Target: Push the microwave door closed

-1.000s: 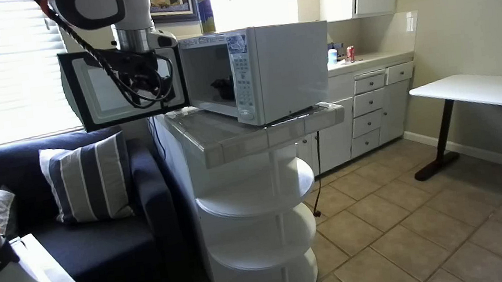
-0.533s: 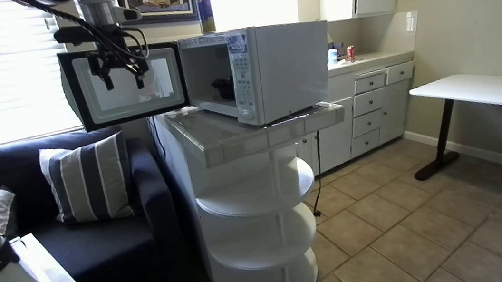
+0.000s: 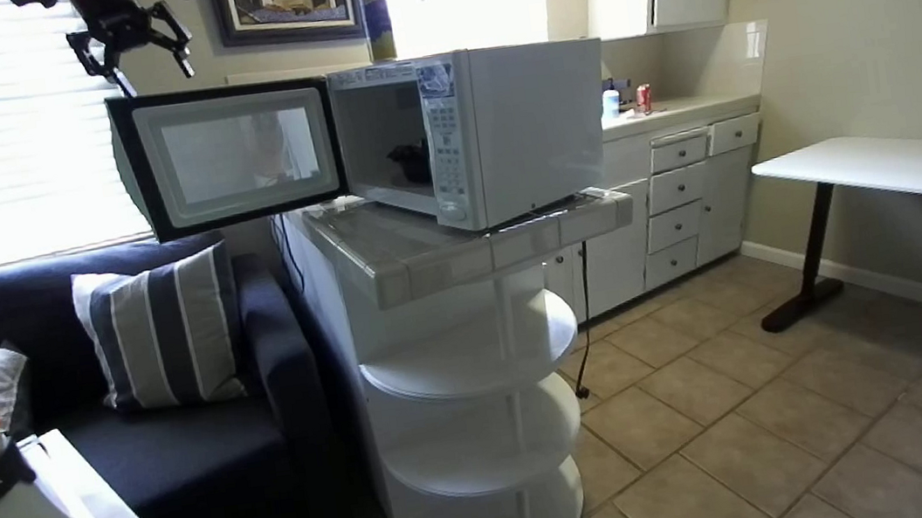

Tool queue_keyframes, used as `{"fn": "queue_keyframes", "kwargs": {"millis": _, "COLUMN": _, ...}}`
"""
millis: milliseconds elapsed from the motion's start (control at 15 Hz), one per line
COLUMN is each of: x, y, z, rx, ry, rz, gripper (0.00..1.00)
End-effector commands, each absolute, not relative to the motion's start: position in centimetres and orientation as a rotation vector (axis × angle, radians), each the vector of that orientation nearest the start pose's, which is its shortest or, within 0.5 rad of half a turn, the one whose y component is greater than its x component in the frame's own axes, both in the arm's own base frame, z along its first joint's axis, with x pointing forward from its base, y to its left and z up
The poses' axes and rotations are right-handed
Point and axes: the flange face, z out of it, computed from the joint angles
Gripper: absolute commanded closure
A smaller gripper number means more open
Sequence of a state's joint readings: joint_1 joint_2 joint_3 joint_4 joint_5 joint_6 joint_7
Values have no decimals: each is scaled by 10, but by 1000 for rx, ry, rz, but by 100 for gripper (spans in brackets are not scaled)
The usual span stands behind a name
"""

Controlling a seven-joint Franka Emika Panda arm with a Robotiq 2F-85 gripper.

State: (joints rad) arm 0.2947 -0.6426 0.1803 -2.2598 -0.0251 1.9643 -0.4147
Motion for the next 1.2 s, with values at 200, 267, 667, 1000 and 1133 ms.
{"fn": "queue_keyframes", "kwargs": {"millis": 200, "x": 329, "y": 248, "z": 659, "rx": -2890, "ry": -1375, "rz": -602, "gripper": 0}}
{"fn": "queue_keyframes", "kwargs": {"millis": 267, "x": 331, "y": 257, "z": 658, "rx": -2935, "ry": -1270, "rz": -575, "gripper": 0}}
{"fn": "queue_keyframes", "kwargs": {"millis": 667, "x": 326, "y": 328, "z": 639, "rx": -3050, "ry": -761, "rz": -589, "gripper": 0}}
{"fn": "queue_keyframes", "kwargs": {"millis": 1000, "x": 298, "y": 375, "z": 641, "rx": -3072, "ry": -362, "rz": -633, "gripper": 0}}
{"fn": "queue_keyframes", "kwargs": {"millis": 1133, "x": 292, "y": 386, "z": 643, "rx": -3076, "ry": -298, "rz": -669, "gripper": 0}}
